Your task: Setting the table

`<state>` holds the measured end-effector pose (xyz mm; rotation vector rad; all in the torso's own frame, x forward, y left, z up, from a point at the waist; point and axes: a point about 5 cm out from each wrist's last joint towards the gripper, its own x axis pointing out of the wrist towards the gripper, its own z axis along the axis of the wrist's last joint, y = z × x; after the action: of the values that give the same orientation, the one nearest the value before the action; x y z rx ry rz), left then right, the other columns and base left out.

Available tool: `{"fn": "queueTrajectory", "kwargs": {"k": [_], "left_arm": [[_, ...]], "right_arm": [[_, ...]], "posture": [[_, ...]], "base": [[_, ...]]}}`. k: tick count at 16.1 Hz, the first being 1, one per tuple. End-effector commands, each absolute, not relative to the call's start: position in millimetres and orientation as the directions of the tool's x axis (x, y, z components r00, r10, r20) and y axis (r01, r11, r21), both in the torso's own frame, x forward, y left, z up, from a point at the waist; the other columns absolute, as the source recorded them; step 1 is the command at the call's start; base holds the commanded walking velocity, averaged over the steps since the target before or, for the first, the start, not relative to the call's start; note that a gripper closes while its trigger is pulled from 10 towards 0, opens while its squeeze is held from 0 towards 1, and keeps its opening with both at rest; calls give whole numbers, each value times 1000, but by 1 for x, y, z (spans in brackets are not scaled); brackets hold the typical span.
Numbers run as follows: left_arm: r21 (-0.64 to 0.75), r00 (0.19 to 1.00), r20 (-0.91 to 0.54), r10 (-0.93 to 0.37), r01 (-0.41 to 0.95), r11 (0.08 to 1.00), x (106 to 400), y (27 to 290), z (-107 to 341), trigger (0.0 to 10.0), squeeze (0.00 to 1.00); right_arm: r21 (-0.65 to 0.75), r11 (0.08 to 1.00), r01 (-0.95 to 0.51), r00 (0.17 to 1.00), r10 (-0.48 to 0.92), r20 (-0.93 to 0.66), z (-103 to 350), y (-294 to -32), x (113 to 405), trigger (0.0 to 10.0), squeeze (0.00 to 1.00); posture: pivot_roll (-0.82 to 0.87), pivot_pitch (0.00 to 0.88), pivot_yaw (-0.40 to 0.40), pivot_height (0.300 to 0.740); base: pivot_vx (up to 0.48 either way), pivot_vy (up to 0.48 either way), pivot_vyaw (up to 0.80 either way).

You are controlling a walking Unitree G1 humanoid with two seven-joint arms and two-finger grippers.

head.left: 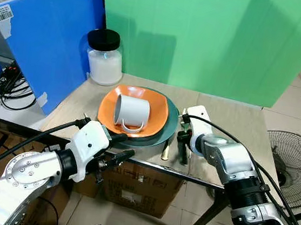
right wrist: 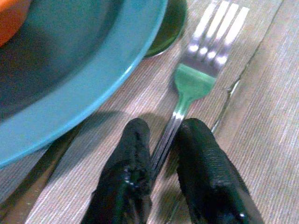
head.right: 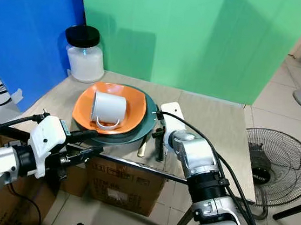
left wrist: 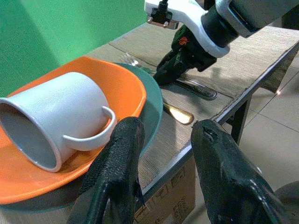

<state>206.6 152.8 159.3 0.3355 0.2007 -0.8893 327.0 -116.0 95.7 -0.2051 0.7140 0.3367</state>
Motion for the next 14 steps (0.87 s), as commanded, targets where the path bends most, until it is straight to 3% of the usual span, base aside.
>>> {"fn": "queueTrajectory", "kwargs": {"k": [1, 7, 11, 14], "left_arm": [[202, 603, -309, -735, 797, 569, 208, 151, 159, 10000, 0], [208, 590, -310, -746, 807, 552, 212, 150, 159, 10000, 0], [239, 597, -279, -752, 802, 547, 220, 145, 172, 10000, 0], [276, 630, -241, -738, 774, 570, 228, 139, 182, 10000, 0]], "right_arm": [[-57, 934, -353, 675, 212, -706, 88, -122, 324, 0, 0], [-28, 948, -317, 690, 210, -693, 90, -123, 321, 0, 0], [5, 962, -274, 764, 221, -606, 113, -132, 323, 0, 0], [52, 961, -271, 870, 268, -413, 148, -141, 318, 0, 0]], "posture": [[135, 0, 8, 740], [120, 0, 32, 740], [111, 0, 48, 740], [108, 0, 53, 740]], "base": [[0, 0, 0], [0, 0, 0], [0, 0, 0], [0, 0, 0]]}}
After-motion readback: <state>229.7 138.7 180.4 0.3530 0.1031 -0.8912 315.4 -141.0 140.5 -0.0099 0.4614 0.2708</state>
